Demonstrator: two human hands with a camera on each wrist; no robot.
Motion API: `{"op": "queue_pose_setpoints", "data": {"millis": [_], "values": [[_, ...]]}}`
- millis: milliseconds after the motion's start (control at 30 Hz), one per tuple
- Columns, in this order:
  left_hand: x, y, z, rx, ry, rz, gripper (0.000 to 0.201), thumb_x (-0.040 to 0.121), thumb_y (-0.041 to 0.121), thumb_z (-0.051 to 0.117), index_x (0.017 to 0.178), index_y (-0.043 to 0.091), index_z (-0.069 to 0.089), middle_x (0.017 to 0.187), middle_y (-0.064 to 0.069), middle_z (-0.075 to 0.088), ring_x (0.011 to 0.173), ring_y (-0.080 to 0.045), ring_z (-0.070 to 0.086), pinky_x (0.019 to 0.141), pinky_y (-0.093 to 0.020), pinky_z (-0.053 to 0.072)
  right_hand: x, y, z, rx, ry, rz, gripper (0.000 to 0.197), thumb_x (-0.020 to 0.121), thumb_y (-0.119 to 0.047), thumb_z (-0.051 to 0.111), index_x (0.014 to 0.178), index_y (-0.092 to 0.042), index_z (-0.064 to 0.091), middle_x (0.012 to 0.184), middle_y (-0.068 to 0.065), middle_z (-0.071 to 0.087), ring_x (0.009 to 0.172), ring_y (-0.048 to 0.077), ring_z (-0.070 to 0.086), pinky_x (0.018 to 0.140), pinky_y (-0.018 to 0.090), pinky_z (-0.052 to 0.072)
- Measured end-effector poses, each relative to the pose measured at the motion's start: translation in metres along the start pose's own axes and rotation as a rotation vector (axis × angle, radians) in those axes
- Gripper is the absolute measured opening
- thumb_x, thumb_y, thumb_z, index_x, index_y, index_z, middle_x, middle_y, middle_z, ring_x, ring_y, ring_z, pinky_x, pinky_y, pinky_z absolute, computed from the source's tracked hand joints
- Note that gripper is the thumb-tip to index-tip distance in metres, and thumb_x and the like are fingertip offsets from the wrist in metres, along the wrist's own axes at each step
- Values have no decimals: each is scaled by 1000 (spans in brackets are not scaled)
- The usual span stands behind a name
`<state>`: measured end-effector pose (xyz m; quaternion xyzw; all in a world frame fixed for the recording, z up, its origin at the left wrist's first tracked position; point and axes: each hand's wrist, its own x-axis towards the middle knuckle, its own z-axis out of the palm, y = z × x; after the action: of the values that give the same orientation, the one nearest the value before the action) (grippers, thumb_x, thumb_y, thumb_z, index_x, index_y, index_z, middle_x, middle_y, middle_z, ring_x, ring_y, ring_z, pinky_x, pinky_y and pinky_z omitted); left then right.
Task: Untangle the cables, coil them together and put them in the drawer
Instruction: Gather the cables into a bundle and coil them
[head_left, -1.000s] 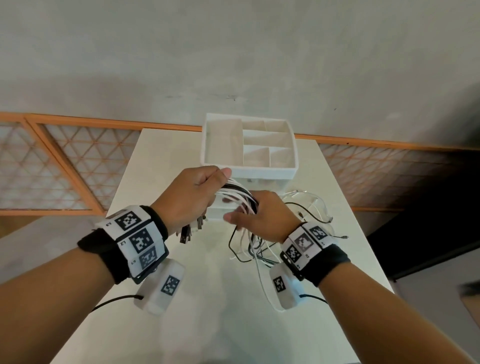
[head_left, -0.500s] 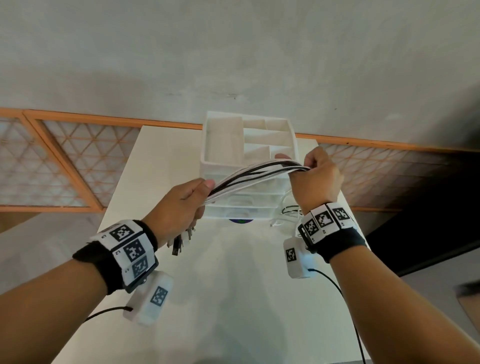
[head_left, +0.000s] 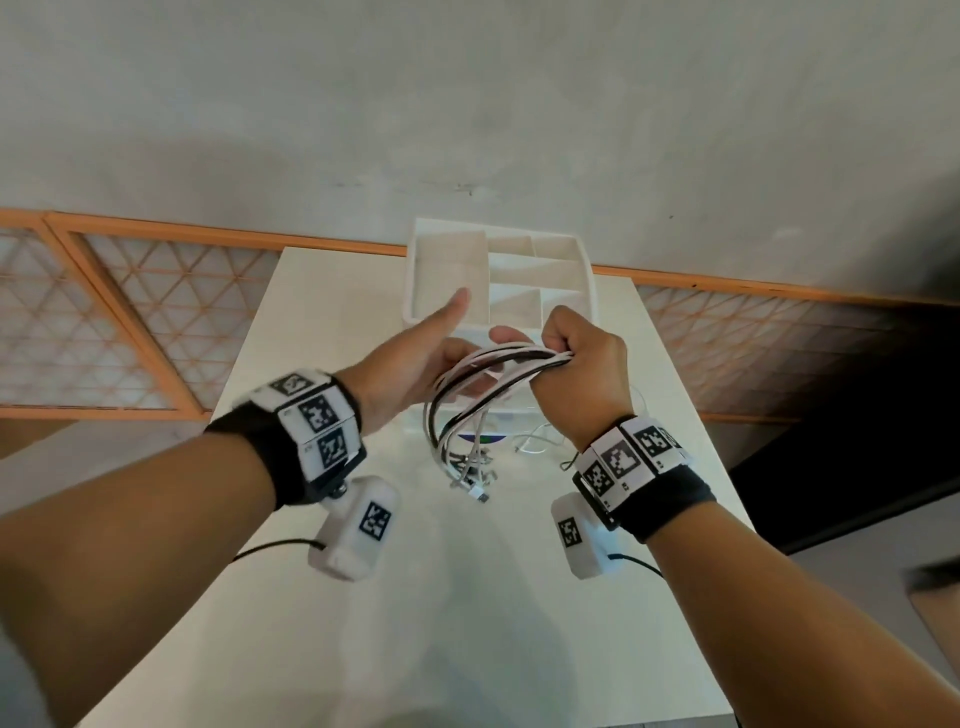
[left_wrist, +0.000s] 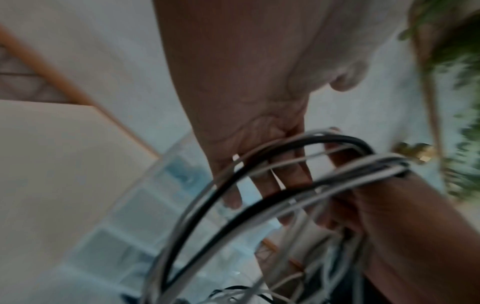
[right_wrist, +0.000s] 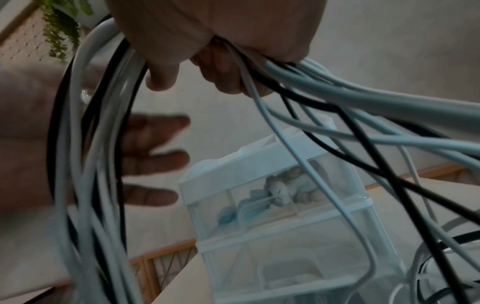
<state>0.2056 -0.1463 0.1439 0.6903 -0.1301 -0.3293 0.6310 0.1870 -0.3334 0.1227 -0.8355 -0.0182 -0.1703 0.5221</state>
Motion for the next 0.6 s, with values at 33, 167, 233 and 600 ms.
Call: {"op": "queue_pose_setpoints", "data": {"millis": [33,167,233,600], "values": [[-1,11,8,93,-47,8,90,86,79,20,117,9,67,103,-17,75,105,-26,70,104,-40,44,1,0,0,-9,31,13,54,79,8,70,62,-19,26,60,-2,25,66,7,70,47,40,32],[2,32,36,254,31,70,70,89,73,35,79,10,65,45,3,48,50,-18,57,63,-28,48,3,0,-8,-40,148,9,43,80,0,70,62,-14,33,55,8,34,51,13,46,45,33,31],[4,32,40,276,152,122,59,96,60,42,65,12,57,42,6,31,40,-14,32,47,-24,34,0,-3,-15,-74,139,-21,44,81,-6,73,62,-16,34,56,-3,32,52,7,29,46,21,27],[5,34,16,455,439,216,51,94,46,58,58,11,58,36,10,37,33,-6,30,48,-25,28,-19,26,-47,-52,-482,165,25,75,-43,84,79,-20,73,78,13,72,70,17,60,74,37,50]]}}
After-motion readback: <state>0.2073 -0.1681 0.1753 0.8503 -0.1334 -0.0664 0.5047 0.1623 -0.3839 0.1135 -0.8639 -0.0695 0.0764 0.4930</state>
